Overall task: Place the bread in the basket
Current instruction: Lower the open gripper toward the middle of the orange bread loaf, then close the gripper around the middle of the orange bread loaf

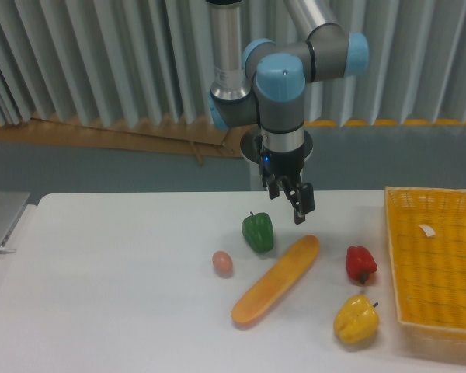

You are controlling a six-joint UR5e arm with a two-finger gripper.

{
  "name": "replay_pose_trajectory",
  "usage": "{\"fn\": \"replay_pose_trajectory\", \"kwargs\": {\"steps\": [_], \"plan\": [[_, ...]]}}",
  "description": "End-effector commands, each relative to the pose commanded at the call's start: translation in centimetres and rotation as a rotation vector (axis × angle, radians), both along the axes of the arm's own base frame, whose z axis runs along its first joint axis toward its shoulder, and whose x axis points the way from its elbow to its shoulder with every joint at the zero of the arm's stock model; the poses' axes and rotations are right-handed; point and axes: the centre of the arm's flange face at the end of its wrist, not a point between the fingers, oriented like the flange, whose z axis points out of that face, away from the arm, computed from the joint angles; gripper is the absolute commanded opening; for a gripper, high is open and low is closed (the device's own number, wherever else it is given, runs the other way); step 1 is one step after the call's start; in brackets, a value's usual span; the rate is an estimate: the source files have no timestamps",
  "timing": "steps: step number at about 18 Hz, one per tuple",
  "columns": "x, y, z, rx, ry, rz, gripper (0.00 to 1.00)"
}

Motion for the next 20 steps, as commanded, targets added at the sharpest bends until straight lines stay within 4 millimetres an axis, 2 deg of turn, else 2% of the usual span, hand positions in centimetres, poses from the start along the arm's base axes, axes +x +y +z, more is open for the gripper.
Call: {"fn": "replay_pose_trajectory", "kwargs": {"steps": [4, 7, 10, 15, 20], "plan": [[0.4, 2.2, -4.0, -0.05, -0.053, -0.023, 1.0], [0.7, 3.1, -4.9, -0.057, -0.062, -0.005, 1.0], [0.0, 4.0, -6.1, -0.061, -0.067, -0.005, 1.0], [-1.5, 5.7, -9.8, -0.049, -0.053, -0.008, 1.0], [-2.1, 6.7, -11.0, -0.047, -0.051, -0.011, 1.0]]}}
